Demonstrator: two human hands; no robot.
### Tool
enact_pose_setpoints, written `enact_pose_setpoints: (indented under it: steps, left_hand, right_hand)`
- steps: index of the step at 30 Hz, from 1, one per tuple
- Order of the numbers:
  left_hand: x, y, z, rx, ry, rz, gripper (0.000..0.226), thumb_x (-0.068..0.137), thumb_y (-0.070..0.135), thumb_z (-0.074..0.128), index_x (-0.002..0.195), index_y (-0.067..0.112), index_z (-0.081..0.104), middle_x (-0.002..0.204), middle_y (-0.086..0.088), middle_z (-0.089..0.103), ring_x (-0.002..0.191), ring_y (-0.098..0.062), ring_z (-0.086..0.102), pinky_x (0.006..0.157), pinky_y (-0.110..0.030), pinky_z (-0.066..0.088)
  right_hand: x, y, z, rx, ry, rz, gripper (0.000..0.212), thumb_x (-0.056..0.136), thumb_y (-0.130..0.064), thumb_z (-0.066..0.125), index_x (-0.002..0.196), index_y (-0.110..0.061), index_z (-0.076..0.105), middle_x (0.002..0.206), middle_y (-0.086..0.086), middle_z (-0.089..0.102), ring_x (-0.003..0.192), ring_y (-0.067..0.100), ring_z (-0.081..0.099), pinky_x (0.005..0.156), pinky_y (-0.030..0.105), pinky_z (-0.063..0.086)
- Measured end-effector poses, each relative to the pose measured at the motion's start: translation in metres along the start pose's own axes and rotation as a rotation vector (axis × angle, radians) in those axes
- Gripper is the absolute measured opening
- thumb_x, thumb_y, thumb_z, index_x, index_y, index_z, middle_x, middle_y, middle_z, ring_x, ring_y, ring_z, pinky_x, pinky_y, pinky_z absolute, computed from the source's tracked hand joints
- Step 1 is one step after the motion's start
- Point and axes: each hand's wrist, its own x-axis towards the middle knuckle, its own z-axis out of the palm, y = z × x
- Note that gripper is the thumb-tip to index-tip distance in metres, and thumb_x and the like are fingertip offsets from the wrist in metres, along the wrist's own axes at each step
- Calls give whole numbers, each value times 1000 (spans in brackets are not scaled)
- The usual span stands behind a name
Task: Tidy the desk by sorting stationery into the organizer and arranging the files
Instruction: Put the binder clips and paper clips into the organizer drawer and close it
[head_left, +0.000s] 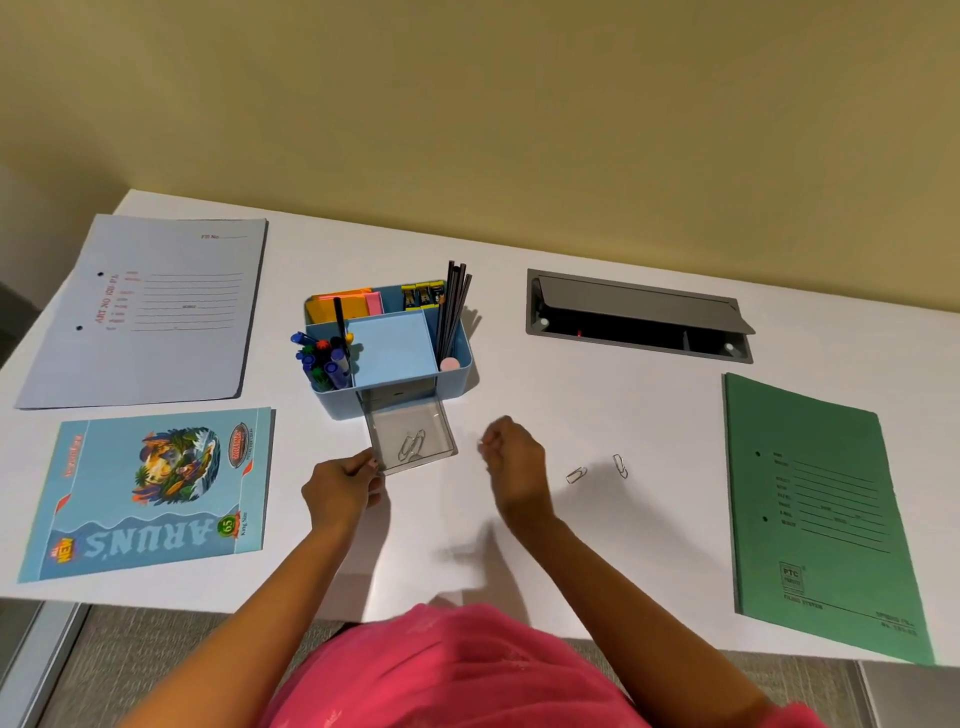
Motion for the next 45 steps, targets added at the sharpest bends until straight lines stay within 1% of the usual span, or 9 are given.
enact_pose_setpoints:
  steps: [6,12,18,23,28,32,37,42,45]
  left_hand:
    - [-2,4,3,21,21,7,25,90,8,60,114,1,66,86,-11,67,75,-30,66,73,-31,56]
    - [-2,3,3,29,13,20,26,91,8,60,116,2,65,86,-11,67,77,-31,66,78,-34,56]
    - [-3,3,1,1,14,16,24,90,5,60,112,-1,67,73,-5,66,74,-30,64,50,-15,54]
    - [-3,3,1,5,8,21,22,90,6,60,110,-1,68,81,-15,66,73,-29,62,48,-13,53]
    - [-1,2,0,9,-1,11,21,90,7,61,108,-1,69,82,-16,68,73,-30,64,50,-16,55]
    - [-1,2,0,27,-9,17,21,90,7,61,109,0,68,81,-15,67,74,-30,65,51,-18,56]
    - [-2,4,0,25,-20,13,23,90,8,61,111,0,67,84,-15,68,78,-32,66,73,-37,58]
    - [-1,4,-1,24,-17,21,23,90,8,61,111,0,67,83,-13,68,79,-32,67,70,-33,58]
    - [-1,3,-2,33,-20,20,21,90,8,61,107,1,70,74,-7,67,74,-30,65,53,-20,56]
  right_hand:
    - [15,-46,35,-176,-162,-239,5,92,-6,54,95,-9,55,98,11,61,91,25,61,77,36,57]
    - [19,-52,50,-216,-169,-319,8,90,-3,58,96,-8,57,99,12,59,87,26,59,74,30,51]
    - [18,-33,35,-165,-45,-282,4,92,-8,55,92,-12,56,96,7,58,86,24,58,73,37,53]
    - [13,17,-10,-131,226,-133,14,84,2,57,86,-11,62,86,4,59,74,16,55,67,28,44]
    - [11,79,-58,-281,463,183,15,79,9,57,88,0,63,90,20,58,85,36,56,73,28,37]
    - [15,92,-83,-296,456,526,16,86,3,58,101,4,61,108,26,54,100,41,54,77,37,44]
    - [20,98,-86,-304,398,588,13,90,-4,55,99,3,62,105,27,58,100,40,55,73,35,42]
    - [23,97,-86,-251,372,671,17,90,-2,52,104,7,57,105,27,60,99,43,58,77,40,49]
    - [30,92,-89,-205,322,748,23,89,-1,53,110,7,54,111,28,59,103,43,60,81,39,50]
